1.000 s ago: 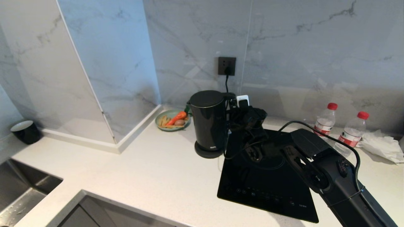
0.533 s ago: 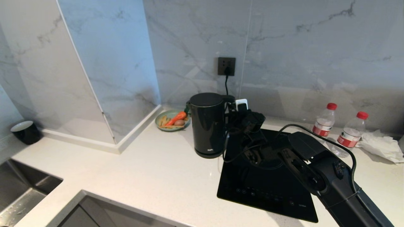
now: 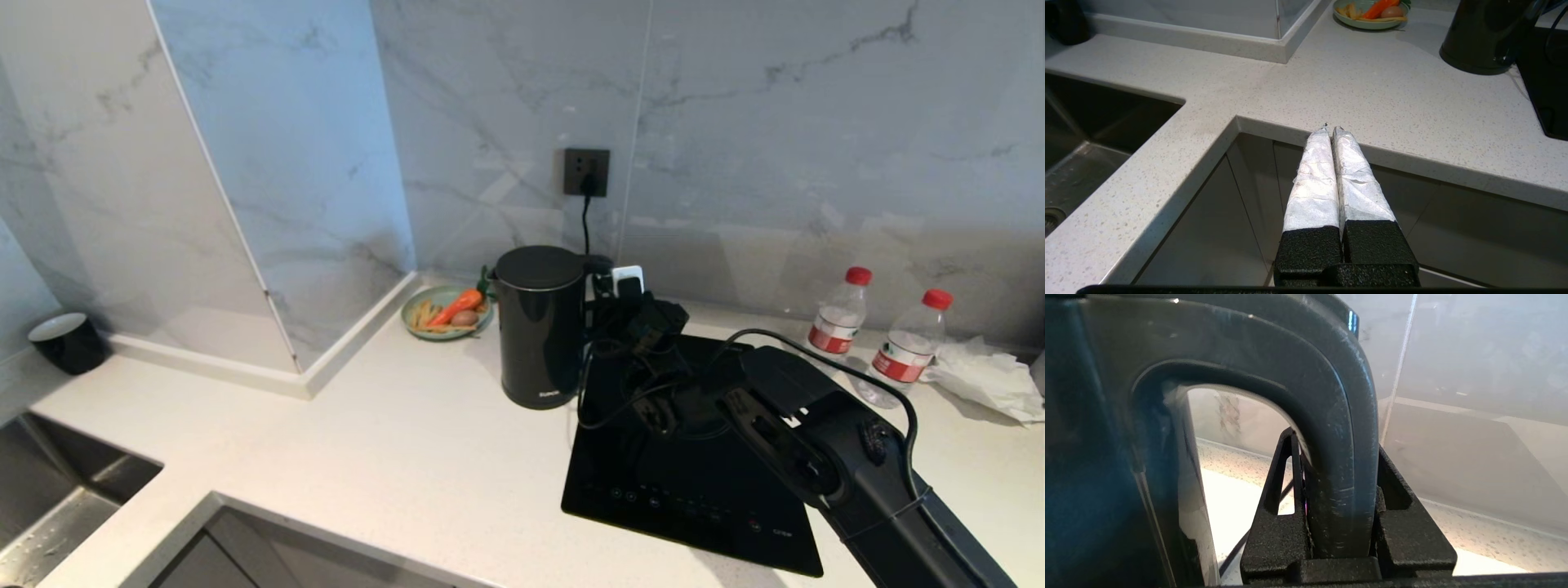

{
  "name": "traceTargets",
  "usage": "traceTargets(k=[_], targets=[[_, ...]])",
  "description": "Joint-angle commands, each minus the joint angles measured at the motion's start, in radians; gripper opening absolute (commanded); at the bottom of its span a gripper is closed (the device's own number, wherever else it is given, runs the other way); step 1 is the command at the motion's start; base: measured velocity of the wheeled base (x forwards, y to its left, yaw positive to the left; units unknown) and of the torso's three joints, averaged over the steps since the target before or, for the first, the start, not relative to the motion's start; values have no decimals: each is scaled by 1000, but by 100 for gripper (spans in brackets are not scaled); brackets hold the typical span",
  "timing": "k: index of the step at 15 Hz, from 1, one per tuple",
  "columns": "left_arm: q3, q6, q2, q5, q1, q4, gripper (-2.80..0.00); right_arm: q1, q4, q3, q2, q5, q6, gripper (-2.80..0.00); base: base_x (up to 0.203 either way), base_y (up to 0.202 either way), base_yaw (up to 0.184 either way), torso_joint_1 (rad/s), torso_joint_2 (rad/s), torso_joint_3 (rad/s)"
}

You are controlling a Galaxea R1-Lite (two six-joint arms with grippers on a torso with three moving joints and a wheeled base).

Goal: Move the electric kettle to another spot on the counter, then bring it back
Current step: Place it on the power base

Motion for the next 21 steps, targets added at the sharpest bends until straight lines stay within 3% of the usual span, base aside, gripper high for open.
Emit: traceTargets(k=[1,14,15,21], targets=[[0,1,0,0,0,0,-280,4,-28,44,-9,-1,-6,-280,0,0,0,0,0,0],[0,1,0,0,0,0,-280,9,-10,118,-69,-20,-11,-280,0,0,0,0,0,0],[0,1,0,0,0,0,-280,9,-15,118,-76,-24,-7,0,0,0,0,0,0,0],[0,1,0,0,0,0,-280,9,-24,118,-95,-31,-6,0,0,0,0,0,0,0]])
